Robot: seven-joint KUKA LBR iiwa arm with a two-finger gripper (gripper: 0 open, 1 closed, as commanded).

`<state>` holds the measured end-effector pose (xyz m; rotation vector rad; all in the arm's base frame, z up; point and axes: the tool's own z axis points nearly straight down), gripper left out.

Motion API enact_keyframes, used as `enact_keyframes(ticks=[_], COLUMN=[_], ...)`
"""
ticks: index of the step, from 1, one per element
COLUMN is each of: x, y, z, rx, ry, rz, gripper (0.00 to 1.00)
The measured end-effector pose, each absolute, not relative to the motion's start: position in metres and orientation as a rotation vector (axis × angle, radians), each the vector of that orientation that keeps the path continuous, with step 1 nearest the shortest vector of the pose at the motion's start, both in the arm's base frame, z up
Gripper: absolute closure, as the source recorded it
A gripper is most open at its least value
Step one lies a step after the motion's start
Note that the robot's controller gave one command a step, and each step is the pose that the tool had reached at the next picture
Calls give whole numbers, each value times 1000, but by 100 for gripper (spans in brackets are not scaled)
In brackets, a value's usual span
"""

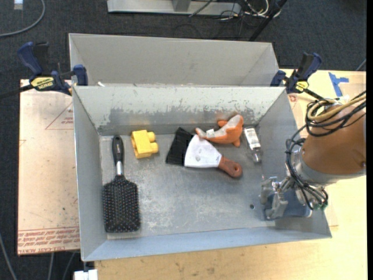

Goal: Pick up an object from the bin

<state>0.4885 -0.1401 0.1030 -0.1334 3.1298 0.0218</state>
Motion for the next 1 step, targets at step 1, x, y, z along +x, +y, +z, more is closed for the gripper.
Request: enact_keyframes(ticks=[1], x=[486], y=[-140], z=[132], rx=[-162], ry=[3124], rz=[20], gripper=[100])
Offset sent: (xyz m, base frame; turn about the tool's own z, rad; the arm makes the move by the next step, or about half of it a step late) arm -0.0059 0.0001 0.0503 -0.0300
